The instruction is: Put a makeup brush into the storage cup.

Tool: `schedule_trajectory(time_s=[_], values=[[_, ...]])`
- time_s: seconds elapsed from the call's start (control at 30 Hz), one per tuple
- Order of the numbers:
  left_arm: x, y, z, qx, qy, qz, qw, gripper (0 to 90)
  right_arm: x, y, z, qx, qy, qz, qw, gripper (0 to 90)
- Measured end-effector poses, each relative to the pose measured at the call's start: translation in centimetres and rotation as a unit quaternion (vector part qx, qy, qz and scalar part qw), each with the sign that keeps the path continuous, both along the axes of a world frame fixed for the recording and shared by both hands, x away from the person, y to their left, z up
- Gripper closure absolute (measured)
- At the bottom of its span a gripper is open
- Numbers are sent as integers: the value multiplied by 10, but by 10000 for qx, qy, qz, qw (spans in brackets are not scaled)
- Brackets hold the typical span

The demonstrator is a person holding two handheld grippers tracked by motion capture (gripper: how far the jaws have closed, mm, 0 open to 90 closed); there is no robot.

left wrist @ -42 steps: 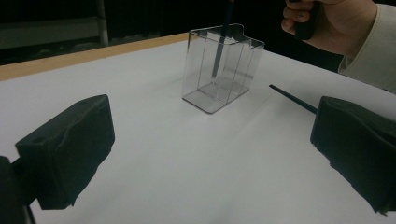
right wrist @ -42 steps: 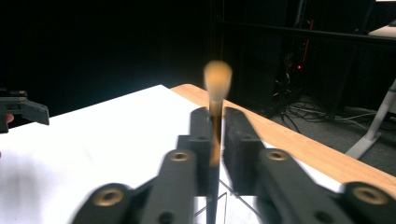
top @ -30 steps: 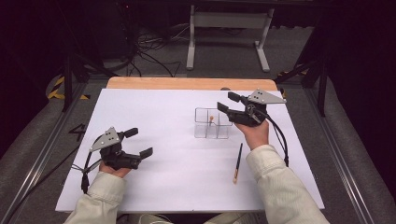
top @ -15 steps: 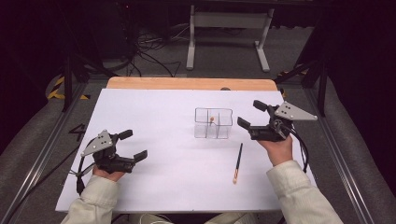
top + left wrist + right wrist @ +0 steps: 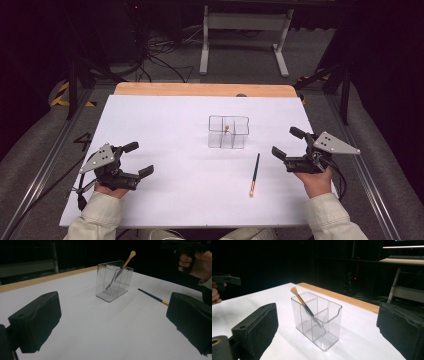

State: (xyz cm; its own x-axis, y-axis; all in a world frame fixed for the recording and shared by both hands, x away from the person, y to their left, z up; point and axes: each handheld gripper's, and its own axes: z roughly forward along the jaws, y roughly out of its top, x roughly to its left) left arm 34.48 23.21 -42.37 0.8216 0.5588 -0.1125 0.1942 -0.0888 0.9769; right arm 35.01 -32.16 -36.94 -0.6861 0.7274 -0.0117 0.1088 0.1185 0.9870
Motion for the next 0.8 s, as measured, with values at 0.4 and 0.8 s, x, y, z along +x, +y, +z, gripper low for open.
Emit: schedule_trajectory(time_s=[0.4, 0.8], values=[[-11, 13, -5, 12, -31, 63, 10000, 3, -14, -7, -36, 131, 28, -99, 9999, 22], [-13, 16, -15, -20, 8, 165, 9999, 3, -17, -14, -54, -29, 179, -213, 9996, 16]])
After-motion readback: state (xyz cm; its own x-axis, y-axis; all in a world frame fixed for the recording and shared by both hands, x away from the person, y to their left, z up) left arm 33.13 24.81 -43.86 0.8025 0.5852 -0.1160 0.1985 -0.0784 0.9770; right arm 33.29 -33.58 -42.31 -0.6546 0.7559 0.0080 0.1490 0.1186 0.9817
